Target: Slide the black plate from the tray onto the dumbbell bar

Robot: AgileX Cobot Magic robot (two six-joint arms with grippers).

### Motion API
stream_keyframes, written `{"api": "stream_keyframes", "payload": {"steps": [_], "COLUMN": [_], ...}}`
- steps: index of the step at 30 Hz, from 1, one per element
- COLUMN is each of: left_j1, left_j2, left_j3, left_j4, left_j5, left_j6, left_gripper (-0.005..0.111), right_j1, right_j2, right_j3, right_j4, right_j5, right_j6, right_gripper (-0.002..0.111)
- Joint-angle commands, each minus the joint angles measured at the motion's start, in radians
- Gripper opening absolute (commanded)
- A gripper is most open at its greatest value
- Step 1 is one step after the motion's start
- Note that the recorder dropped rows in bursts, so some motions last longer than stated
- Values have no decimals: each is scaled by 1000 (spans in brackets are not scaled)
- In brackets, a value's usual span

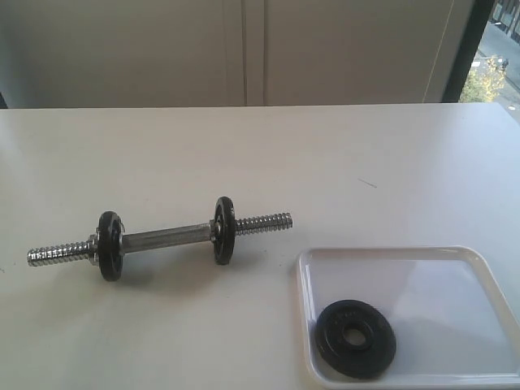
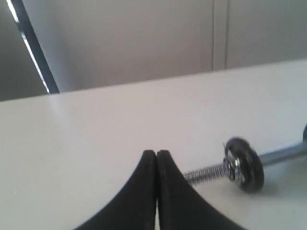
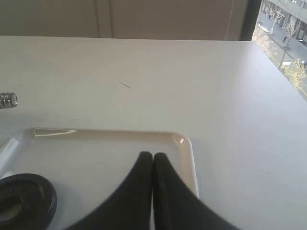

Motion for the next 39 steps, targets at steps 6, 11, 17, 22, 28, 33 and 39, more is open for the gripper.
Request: {"api": "stream_keyframes", "payload": {"steps": [6, 11, 17, 22, 28, 33, 39], "left_j1": [-17, -73, -152, -189, -213, -250, -291], "left_j2": [179, 264, 393, 507, 621, 738, 880], "left_j3": [-61, -120, -208, -292, -401, -472, -565], "left_j4": [6, 20, 34, 32, 4, -130, -152], "left_j5": [194, 277, 394, 501, 561, 585, 622], "left_j6": [125, 148, 152, 156, 190, 306, 328], "left_gripper": [0, 0, 0, 0, 0, 0, 0], "right_j1": [4, 4, 4, 4, 5, 5, 5], "right_j2": [-5, -5, -5, -5, -5, -5, -5], "right_j3": [2, 2, 2, 2, 2, 2, 2], "right_j4": [-9, -9, -9, -9, -9, -9, -9], "right_j5": [-3, -3, -3, -3, -3, -3, -3], "right_j6": [2, 2, 2, 2, 6, 25, 25], "right_gripper": [1, 1, 1, 1, 1, 1, 1]}}
